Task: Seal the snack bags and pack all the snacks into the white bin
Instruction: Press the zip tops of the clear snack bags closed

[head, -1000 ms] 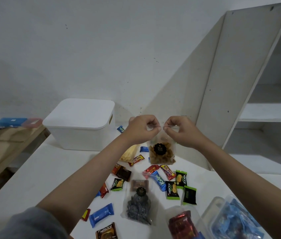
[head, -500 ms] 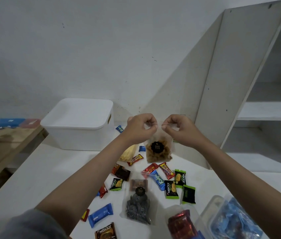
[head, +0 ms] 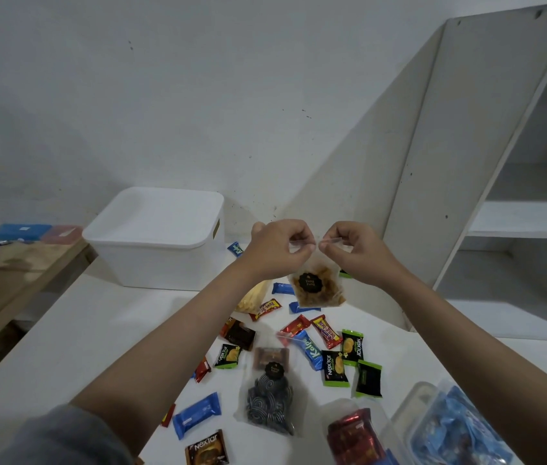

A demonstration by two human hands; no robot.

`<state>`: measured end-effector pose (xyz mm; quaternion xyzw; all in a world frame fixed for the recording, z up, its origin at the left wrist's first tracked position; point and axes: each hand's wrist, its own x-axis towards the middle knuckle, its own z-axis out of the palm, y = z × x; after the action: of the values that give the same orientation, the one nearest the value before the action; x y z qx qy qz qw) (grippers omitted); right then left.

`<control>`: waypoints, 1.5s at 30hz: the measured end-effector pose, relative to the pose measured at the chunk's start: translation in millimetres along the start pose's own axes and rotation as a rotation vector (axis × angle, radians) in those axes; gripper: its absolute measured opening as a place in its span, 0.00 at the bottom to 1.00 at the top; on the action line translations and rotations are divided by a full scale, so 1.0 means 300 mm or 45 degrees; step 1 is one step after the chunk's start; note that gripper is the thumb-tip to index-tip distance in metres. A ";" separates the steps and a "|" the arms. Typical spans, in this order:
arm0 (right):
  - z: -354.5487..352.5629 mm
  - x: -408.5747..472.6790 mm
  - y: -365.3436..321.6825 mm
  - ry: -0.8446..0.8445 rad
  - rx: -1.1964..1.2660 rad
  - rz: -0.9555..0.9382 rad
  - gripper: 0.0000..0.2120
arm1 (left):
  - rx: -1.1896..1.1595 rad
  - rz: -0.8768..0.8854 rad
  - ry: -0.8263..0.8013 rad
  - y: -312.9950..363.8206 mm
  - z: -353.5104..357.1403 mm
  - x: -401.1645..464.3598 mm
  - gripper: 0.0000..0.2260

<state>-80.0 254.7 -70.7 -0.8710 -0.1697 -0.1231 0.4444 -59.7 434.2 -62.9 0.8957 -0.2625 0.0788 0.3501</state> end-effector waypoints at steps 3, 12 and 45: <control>0.006 0.002 -0.001 -0.003 -0.018 -0.015 0.10 | -0.003 0.007 0.003 0.000 -0.003 0.000 0.03; 0.033 -0.014 -0.004 0.047 -0.077 -0.108 0.05 | -0.099 -0.007 0.027 -0.006 0.004 -0.018 0.06; 0.048 -0.024 -0.009 0.268 0.612 0.116 0.08 | -0.230 -0.033 0.051 0.018 -0.014 -0.016 0.05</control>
<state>-86.6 266.4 -79.6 -0.7297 -0.1074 -0.1489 0.6586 -66.4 435.7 -58.2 0.8620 -0.2498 0.0681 0.4357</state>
